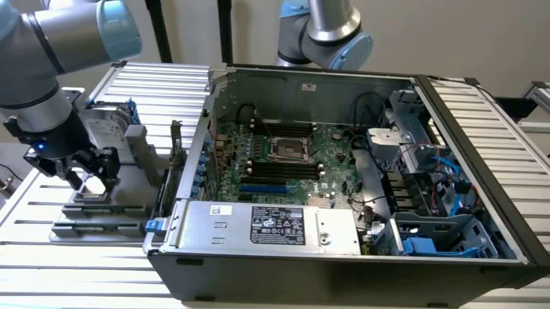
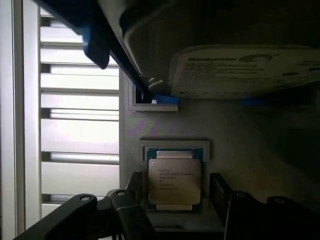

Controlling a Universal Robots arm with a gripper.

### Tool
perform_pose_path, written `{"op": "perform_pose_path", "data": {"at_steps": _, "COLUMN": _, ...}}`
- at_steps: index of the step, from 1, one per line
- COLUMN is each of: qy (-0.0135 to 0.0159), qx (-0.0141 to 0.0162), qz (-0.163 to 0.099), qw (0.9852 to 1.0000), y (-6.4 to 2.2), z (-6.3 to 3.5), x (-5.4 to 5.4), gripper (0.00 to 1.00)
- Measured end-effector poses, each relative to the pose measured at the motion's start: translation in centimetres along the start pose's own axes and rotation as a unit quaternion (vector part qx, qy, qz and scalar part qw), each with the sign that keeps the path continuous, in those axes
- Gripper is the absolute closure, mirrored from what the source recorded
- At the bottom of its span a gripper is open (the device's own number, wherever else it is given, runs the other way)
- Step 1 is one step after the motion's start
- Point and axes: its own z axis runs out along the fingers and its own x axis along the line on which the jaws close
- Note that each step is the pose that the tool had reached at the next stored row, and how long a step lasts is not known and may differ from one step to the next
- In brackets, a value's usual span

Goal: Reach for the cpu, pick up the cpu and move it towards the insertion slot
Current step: 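Pick up the cpu and move it towards the insertion slot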

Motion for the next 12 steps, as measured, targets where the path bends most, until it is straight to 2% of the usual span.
{"op": "perform_pose_path", "data": {"at_steps": 4, "qy": 0.0005, "qx": 0.0027, "qz": 0.000, "qw": 1.0000, "y": 0.21, "z": 0.10, "x": -0.01, "gripper": 0.35}}
{"op": "perform_pose_path", "data": {"at_steps": 12, "qy": 0.0007, "qx": 0.0037, "qz": 0.000, "qw": 1.0000, "y": 0.23, "z": 0.21, "x": -0.01, "gripper": 0.35}}
